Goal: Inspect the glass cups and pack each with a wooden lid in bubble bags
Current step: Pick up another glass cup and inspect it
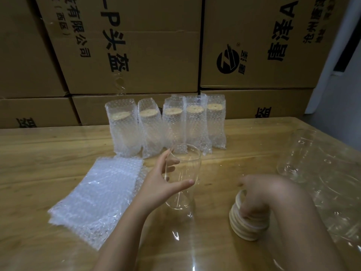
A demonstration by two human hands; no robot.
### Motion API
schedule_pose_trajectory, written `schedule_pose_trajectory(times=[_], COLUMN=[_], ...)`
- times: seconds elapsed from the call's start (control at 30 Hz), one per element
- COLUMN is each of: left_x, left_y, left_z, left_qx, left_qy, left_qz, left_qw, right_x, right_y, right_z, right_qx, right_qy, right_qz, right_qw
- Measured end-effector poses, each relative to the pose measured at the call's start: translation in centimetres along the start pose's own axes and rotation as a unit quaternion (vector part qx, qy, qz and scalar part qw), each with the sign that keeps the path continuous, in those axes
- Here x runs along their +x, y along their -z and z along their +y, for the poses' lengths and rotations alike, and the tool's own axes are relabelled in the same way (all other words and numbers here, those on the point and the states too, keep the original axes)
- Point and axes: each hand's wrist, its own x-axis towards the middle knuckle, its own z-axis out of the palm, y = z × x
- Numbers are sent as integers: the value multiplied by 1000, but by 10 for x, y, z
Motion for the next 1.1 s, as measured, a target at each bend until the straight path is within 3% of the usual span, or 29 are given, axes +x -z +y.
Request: schedule_pose_trajectory(times=[0.1, 0.23, 0.3, 0.37, 0.47, 0.57, 0.67, 0.87, 1.1], left_x=[1, 2, 2, 2, 3, 2, 1, 1, 1], left_y=[-2, -9, -11, -13, -13, -10, -8, -6, -4], left_z=[-3, -8, -11, -14, -15, -14, -12, -8, -6], left_qx=[-17, -19, -28, -34, -23, -14, -10, -14, -31], left_qy=[3, 5, 6, 8, 0, -12, -35, -47, -47], left_qz=[-6, -13, -13, -10, -16, -28, -42, -57, -76], left_qw=[1000, 1000, 1000, 999, 1000, 999, 998, 997, 995], right_x=[-1, -5, -5, -5, -1, 6, 14, 29, 38], right_y=[2, 10, 14, 15, 9, -2, -10, -16, -24], right_z=[6, 16, 14, 1, -27, -51, -63, -61, -65], right_qx=[17, 108, 212, 330, 465, 519, 526, 517, 534], right_qy=[5, 69, 159, 251, 314, 364, 396, 388, 396], right_qz=[35, 202, 292, 352, 348, 323, 295, 263, 225], right_qw=[999, 971, 919, 839, 751, 703, 692, 716, 712])
